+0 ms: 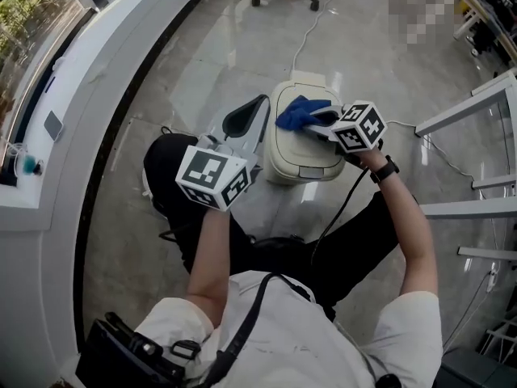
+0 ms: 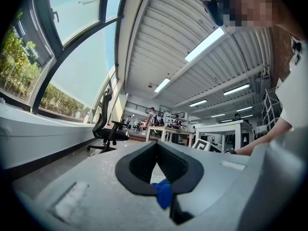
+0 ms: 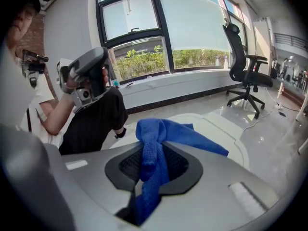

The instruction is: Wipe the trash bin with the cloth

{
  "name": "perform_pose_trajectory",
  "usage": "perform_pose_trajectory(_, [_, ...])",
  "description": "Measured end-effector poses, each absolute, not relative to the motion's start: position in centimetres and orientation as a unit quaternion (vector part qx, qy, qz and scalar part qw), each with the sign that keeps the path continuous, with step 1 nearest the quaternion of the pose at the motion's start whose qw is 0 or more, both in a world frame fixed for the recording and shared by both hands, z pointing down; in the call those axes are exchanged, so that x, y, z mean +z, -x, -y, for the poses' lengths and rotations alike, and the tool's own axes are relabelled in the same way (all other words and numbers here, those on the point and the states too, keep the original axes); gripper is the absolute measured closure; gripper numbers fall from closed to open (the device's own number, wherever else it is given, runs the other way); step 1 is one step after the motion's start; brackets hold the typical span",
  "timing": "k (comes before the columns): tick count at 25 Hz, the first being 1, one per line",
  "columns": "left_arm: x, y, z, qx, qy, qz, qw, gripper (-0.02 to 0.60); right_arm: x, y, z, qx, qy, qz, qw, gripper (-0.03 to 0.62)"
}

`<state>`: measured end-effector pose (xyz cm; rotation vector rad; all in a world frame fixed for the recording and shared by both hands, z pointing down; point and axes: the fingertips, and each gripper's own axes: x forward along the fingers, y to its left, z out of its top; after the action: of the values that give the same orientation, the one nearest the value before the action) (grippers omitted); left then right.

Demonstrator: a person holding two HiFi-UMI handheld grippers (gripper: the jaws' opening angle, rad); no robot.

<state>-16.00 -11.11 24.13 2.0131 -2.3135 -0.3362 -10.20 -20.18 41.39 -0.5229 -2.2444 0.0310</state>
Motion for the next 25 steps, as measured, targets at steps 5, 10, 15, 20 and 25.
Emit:
perform_pose_trajectory(5, [23.8, 15.1, 11.1, -0.117, -0.661, 0.741, 0.025, 0.581, 41.5, 4.1, 16.0, 0.051, 0.228, 0.875, 0.424, 0.528])
perform_pose_trajectory(10, [23.8, 13.9, 10.6, -0.122, -0.666, 0.736, 0.031, 0.581, 42.4, 0.5, 13.5, 0.081, 0.231, 0.864, 0.439, 0.530])
perform_pose_trajectory(15, [22.6, 12.3, 10.2, -0.118, -0.675, 0.728, 0.020, 0.581, 40.8, 0.6, 13.2, 0.123, 0.188, 0.892, 0.392, 0.530])
perform_pose_trajectory(20, [20.6, 10.0, 10.0, -0.125, -0.684, 0.718, 0.004, 0.581, 34.7, 0.0, 14.1, 0.156, 0.069, 0.958, 0.231, 0.528])
perform_pose_trajectory(25, [20.1, 6.5, 8.8, -0.128, -0.689, 0.714, 0.005, 0.581, 30.9, -3.8, 12.8, 0.167, -0.019, 0.979, 0.118, 0.528])
